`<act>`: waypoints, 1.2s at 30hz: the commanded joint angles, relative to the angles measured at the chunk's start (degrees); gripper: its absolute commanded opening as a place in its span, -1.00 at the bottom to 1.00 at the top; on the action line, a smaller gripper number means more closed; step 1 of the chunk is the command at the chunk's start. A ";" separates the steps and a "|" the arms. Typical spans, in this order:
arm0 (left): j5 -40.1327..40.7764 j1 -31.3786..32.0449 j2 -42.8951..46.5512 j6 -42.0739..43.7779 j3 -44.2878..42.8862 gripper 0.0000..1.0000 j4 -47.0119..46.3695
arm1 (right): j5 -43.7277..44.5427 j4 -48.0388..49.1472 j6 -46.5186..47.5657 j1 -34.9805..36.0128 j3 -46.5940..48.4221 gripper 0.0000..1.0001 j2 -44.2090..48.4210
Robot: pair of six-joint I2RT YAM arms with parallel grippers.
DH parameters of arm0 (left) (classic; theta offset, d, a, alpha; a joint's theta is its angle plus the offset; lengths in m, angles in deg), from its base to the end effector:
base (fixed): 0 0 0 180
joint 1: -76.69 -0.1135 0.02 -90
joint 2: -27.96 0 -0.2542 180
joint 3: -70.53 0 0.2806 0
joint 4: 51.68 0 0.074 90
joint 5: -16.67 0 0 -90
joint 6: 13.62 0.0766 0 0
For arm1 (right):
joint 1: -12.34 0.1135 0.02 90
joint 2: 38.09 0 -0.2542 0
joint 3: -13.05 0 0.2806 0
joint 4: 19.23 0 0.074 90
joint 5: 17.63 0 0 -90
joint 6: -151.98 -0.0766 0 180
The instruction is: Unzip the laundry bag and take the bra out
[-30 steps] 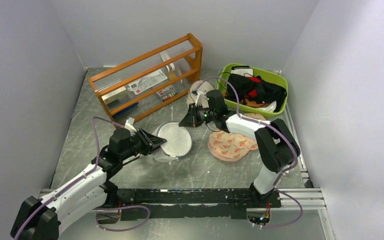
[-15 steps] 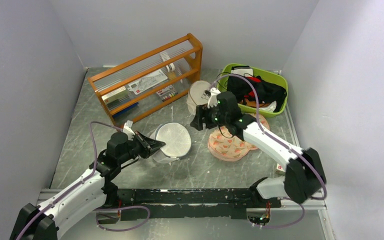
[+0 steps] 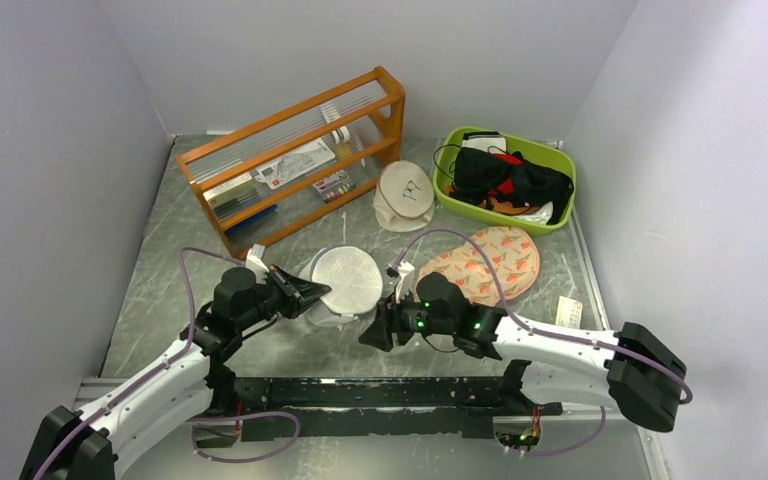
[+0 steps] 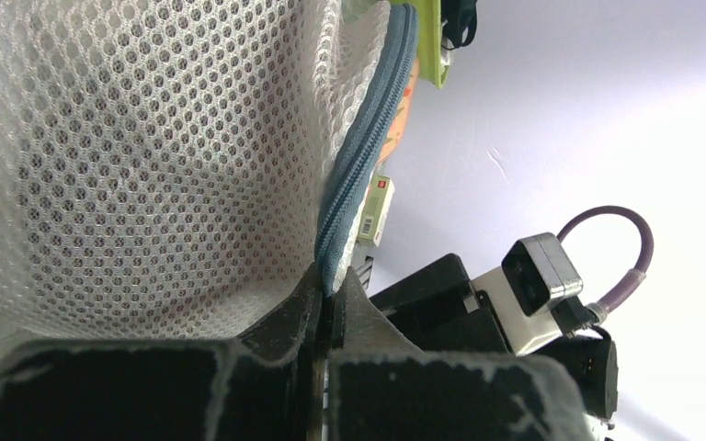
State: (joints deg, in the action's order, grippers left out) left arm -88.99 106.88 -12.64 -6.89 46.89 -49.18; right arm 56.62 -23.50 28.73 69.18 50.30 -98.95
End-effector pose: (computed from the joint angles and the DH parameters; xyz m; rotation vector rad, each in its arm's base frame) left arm 0.1925 -0.1359 0.1478 -0.8045 2.0976 -1.4909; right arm 0.1379 0.2490 0.1541 -0.6513 2.1906 1.1932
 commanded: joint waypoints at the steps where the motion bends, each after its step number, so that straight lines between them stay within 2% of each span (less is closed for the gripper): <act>1: -0.72 -0.31 -0.35 -0.81 0.05 -0.86 -3.11 | 6.62 15.78 -3.83 3.47 -1.69 0.01 -3.12; 9: -1.22 -0.31 -0.18 -0.84 -0.22 -0.86 -3.07 | 10.26 27.79 -5.99 5.53 -6.71 -0.01 -5.83; 17: -1.90 -0.31 -0.08 -1.79 0.60 -0.86 -4.60 | 15.82 28.84 -5.19 6.19 -6.83 0.00 -6.81; 21: -2.14 -0.34 0.35 -1.96 0.62 -0.86 -4.17 | 20.14 33.46 -6.99 6.23 -9.16 -0.02 -5.73; 25: -1.70 -0.31 0.76 -1.31 -0.16 -0.86 -3.27 | 19.48 38.68 -8.81 6.31 -9.90 -0.15 -7.04; 36: -1.46 -0.31 2.23 -1.98 0.44 -0.86 -3.59 | 15.83 39.17 -8.59 6.61 -6.22 -0.49 -11.25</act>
State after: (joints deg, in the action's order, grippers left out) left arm -89.10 106.86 -11.79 -8.13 47.24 -51.06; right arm 72.99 11.58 20.44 75.37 41.85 -108.96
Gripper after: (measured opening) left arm 0.094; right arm 0.291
